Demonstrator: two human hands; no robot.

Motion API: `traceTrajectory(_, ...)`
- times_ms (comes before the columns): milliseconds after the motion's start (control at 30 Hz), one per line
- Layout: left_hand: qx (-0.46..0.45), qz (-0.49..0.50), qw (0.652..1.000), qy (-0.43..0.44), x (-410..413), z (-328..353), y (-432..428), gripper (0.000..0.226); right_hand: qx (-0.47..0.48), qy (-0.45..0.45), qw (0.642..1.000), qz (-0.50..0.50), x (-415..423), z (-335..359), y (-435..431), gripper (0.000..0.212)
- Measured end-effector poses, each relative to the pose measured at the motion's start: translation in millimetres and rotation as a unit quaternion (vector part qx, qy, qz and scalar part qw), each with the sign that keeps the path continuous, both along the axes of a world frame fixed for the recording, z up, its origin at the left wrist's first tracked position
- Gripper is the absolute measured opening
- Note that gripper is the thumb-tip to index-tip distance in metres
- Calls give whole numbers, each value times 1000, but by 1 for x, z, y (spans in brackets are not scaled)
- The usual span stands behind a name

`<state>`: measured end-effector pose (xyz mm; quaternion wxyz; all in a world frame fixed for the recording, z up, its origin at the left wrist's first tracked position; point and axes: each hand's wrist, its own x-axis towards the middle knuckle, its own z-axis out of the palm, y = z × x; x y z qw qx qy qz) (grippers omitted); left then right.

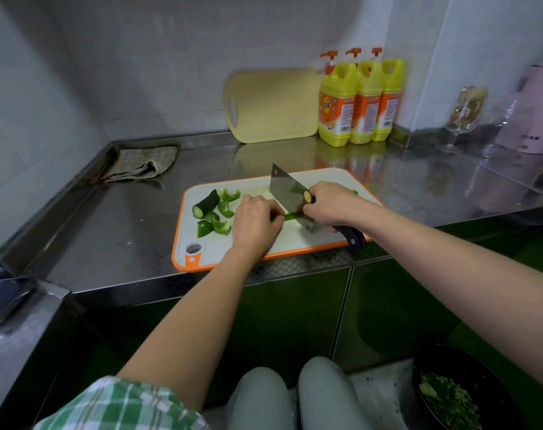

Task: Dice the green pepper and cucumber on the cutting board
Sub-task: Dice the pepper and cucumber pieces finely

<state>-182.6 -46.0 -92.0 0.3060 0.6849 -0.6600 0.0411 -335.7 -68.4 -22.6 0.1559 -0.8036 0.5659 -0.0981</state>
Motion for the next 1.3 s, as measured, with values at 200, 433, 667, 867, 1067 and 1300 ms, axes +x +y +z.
traceTrajectory(200, -5, 0, 1000, 3, 1, 0, 0, 14, -64, -64, 996, -28, 1, -15, 0, 18)
traceTrajectory(433, -1, 9, 1000, -4, 0, -1, -2, 15, 23, 17, 1000, -5, 6, 10, 9, 13)
traceTrajectory(667, -3, 7, 1000, -2, 1, -1, -1, 15, -19, -6, 999, -26, 13, -8, 5, 8)
traceTrajectory(867, 1, 4, 1000, 2, 0, -1, 0, 17, -24, -77, 997, -18, 2, -4, 5, 22)
traceTrajectory(1067, 3, -2, 1000, 5, 0, 0, 1, 15, 27, -11, 1000, -6, 9, 5, 12, 10)
traceTrajectory(1300, 6, -2, 1000, 6, 1, -1, 2, 16, 7, -35, 999, -31, 12, -9, 4, 10)
